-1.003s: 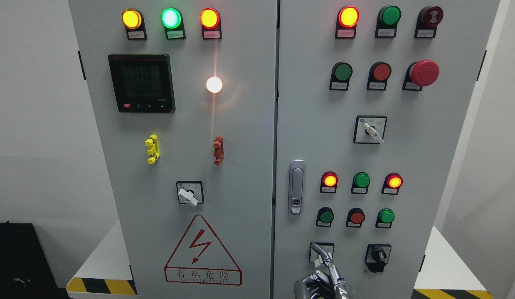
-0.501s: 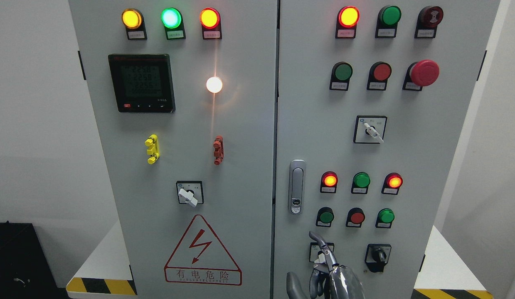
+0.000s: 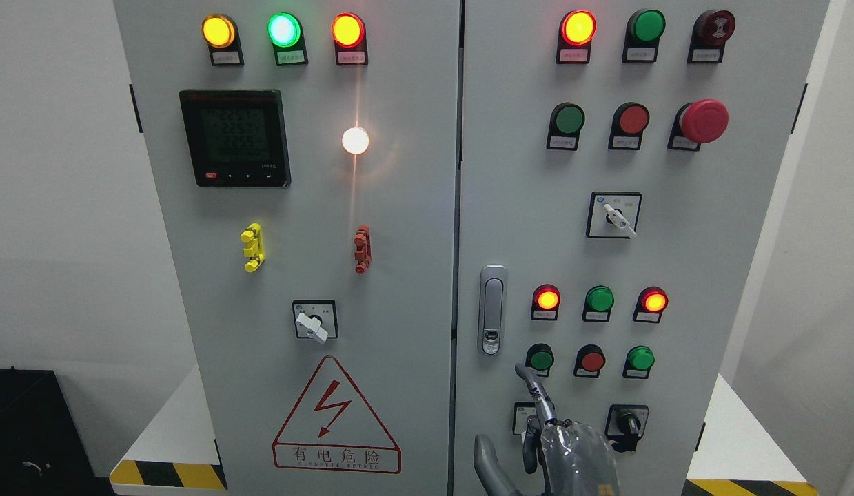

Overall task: Release door handle
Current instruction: 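Move the right hand up beneath the lower end of the handle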

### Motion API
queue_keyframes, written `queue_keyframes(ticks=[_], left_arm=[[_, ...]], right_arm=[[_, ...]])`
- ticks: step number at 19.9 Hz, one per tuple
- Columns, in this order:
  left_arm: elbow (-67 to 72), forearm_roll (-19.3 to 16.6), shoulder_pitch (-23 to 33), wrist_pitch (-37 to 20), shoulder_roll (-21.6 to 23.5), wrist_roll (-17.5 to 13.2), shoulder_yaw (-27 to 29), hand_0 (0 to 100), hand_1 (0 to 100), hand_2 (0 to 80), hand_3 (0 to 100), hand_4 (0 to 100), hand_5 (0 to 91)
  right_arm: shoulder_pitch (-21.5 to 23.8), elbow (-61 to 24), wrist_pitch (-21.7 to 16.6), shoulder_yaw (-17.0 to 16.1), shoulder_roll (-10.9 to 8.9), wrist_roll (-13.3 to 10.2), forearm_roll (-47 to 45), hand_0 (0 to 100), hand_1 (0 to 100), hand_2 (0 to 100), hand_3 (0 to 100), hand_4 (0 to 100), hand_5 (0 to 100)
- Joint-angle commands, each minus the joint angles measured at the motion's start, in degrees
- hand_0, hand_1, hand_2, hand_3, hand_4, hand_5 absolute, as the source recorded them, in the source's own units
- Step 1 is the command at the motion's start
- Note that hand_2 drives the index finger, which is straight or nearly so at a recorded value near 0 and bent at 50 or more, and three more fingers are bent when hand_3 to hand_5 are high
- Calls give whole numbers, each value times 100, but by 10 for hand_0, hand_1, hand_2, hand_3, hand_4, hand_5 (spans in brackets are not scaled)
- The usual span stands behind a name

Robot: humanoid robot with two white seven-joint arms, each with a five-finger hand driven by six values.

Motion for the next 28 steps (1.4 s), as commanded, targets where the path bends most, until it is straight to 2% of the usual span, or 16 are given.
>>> queue_keyframes(ticks=[1, 4, 9, 14, 20, 28], left_arm=[[-2, 2, 97, -1, 0, 1, 0, 120, 556, 0, 0, 0, 0], [-2, 2, 97, -1, 0, 1, 0, 120, 556, 0, 0, 0, 0], [-2, 2, 97, -1, 0, 1, 0, 120, 556, 0, 0, 0, 0], [-2, 2, 97, -1, -8, 1, 0, 120, 556, 0, 0, 0, 0], [-2, 2, 97, -1, 0, 1, 0, 120, 556, 0, 0, 0, 0], [7, -6, 97, -1, 0, 1, 0, 120, 556, 0, 0, 0, 0]], right_arm=[[-189, 598, -62, -16, -35, -52, 844, 437, 225, 111, 1000, 1000, 1000], [-189, 651, -238, -24, -149, -140, 1196, 432, 214, 102, 1000, 1000, 1000], [-330, 651, -239, -33, -360, -140, 1538, 426, 205, 81, 1000, 1000, 1000], [-523, 730, -195, -173, -378, -131, 1890, 421, 199, 74, 1000, 1000, 1000], [-567, 765, -195, -174, -343, -131, 2312, 416, 198, 69, 1000, 1000, 1000], [-602, 826, -168, -174, -352, -123, 2365, 412, 197, 67, 1000, 1000, 1000]])
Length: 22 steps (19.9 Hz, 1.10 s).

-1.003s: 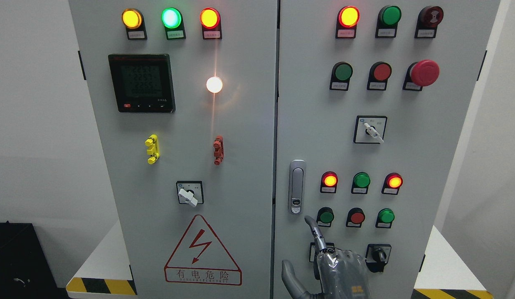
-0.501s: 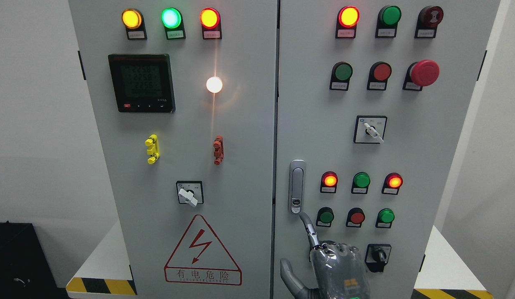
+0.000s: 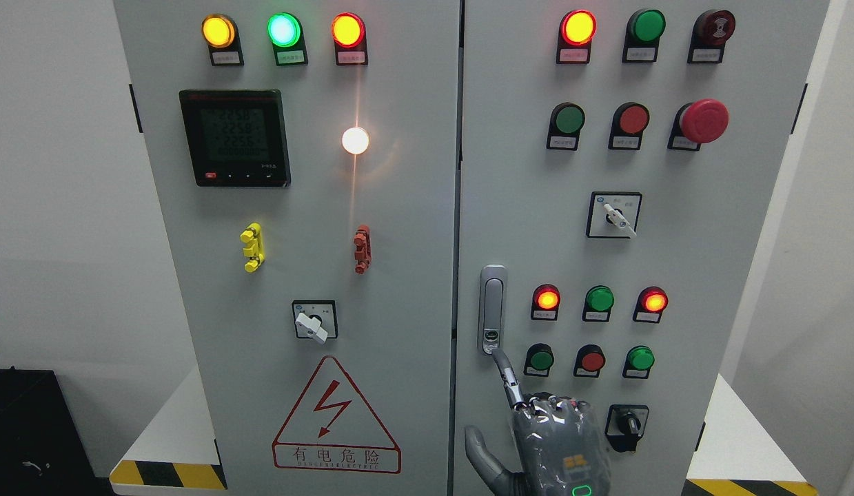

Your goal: Release door handle

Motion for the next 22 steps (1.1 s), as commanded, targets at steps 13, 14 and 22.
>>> queue_keyframes(ticks=[13, 14, 22], left_arm=[[-2, -6, 97, -1, 0, 1, 0, 120, 556, 0, 0, 0, 0], [-2, 3, 97, -1, 0, 1, 0, 120, 556, 0, 0, 0, 0], [-2, 3, 97, -1, 0, 1, 0, 120, 556, 0, 0, 0, 0]], right_arm=[[-368, 298, 18, -194, -5, 59, 200, 410, 199, 70, 1000, 1000, 1000], [-368, 298, 19, -194, -5, 68, 200, 410, 199, 69, 1000, 1000, 1000], [-395, 324, 97, -167, 4, 77, 270, 410, 202, 69, 1000, 1000, 1000]])
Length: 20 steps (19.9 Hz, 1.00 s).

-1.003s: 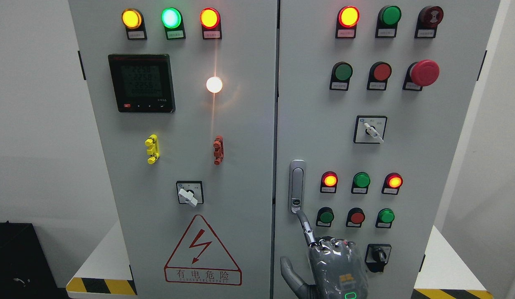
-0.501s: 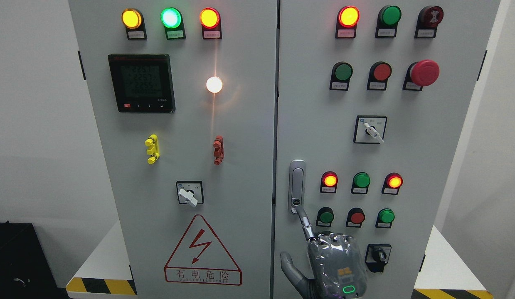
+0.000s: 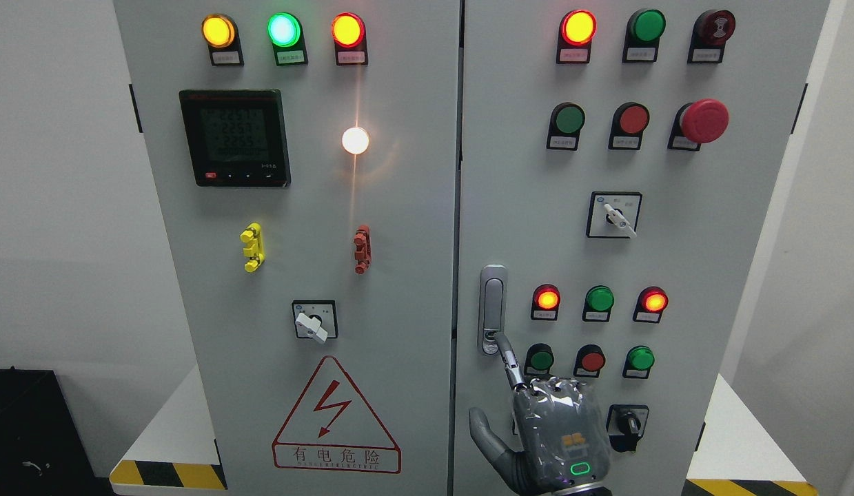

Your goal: Release door handle

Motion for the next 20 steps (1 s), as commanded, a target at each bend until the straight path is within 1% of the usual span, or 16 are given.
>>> queue_keyframes(ticks=[1, 9, 20], left_arm=[[0, 5, 97, -1, 0, 1, 0, 120, 556, 0, 0, 0, 0], [0, 5, 97, -1, 0, 1, 0, 120, 556, 0, 0, 0, 0], [0, -4, 97, -1, 0, 1, 0, 120, 556, 0, 0, 0, 0]], right_arm=[[-31, 100, 52, -49, 9, 17, 27, 410, 203, 69, 1000, 1000, 1000], [-31, 109, 52, -22, 9, 9, 36, 411, 204, 69, 1000, 1000, 1000], [-31, 65, 43, 101, 18, 8, 62, 412, 205, 70, 1000, 1000, 1000]])
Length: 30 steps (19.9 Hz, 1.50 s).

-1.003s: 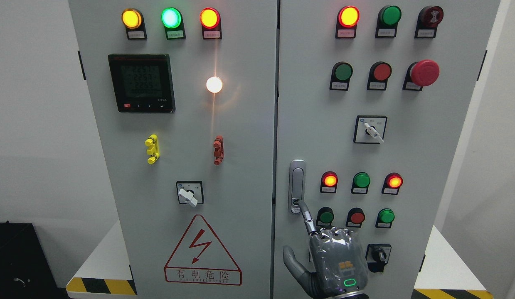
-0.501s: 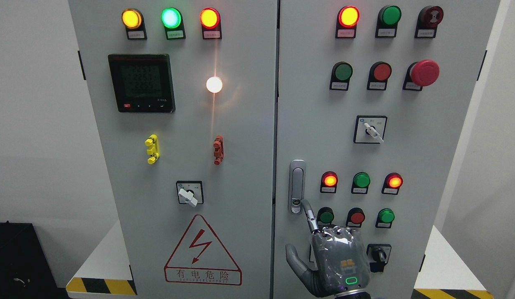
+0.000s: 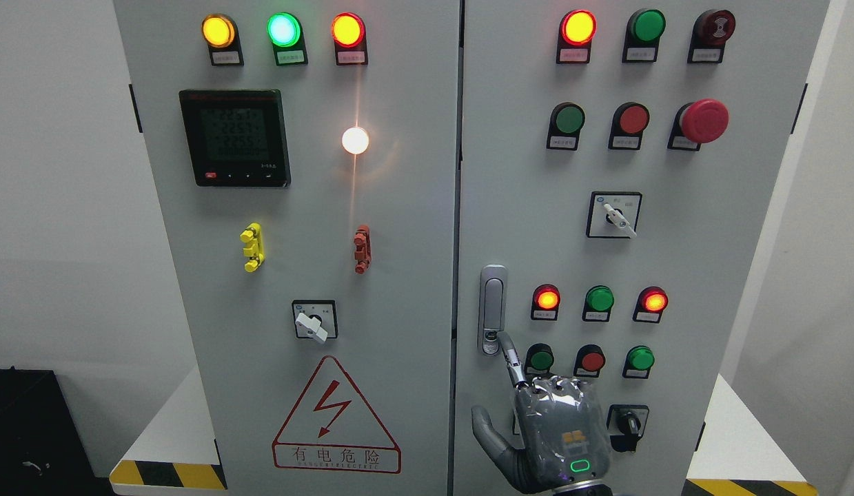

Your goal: Release door handle

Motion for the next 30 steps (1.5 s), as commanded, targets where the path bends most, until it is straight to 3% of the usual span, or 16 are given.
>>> queue_keyframes(ticks=[1, 30], left_arm=[[-2, 3, 97, -1, 0, 1, 0, 120, 556, 0, 0, 0, 0], [-2, 3, 97, -1, 0, 1, 0, 120, 556, 0, 0, 0, 0]], right_arm=[[0, -13, -10, 76, 7, -34, 11, 412, 205, 70, 1000, 1000, 1000], [-88, 110, 52, 102, 77, -25, 63, 415, 204, 84, 1000, 1000, 1000]])
